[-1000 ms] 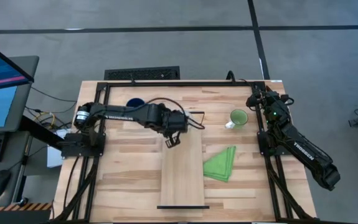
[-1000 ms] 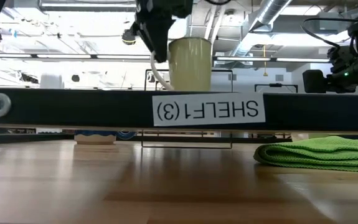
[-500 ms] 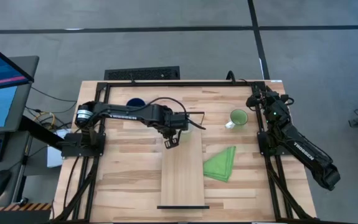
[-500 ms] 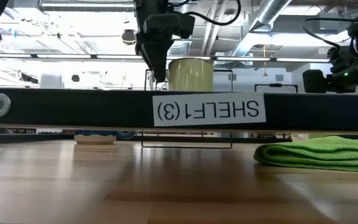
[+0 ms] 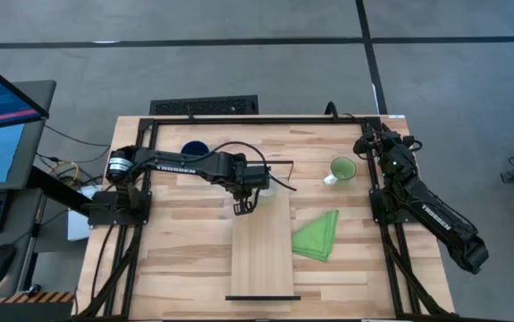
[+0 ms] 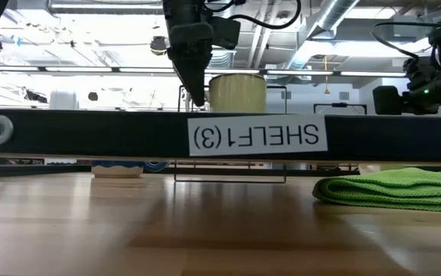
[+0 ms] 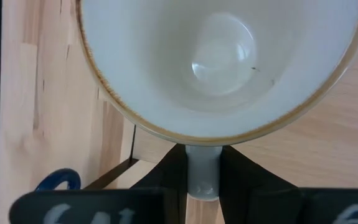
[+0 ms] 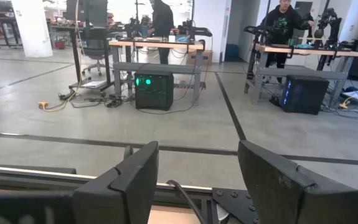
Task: Stack small to large cups/mugs on shelf
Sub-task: Put the yellow mug on the shelf
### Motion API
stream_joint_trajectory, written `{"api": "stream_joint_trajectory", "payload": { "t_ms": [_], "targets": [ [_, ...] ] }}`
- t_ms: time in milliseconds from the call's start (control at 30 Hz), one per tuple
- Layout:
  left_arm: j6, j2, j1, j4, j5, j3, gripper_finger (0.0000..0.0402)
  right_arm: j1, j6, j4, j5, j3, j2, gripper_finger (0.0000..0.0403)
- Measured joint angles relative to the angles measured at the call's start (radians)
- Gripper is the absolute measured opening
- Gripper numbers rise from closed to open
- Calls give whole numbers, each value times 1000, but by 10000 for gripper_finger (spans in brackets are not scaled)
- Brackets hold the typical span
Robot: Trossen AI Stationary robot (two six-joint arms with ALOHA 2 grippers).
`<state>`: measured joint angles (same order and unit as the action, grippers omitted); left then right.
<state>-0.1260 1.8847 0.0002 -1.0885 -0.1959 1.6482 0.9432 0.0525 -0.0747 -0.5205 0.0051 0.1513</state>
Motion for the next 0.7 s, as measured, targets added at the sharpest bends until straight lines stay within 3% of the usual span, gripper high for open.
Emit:
{"api": "stream_joint_trajectory", "payload": {
  "t_ms": [300,700],
  "targets": [
    [11,7,0,-23,16,-6,96,0,0,0,0,0,0,245],
    [10,7,0,-40,8,-5,103,0,0,0,0,0,0,245]
  ]
}}
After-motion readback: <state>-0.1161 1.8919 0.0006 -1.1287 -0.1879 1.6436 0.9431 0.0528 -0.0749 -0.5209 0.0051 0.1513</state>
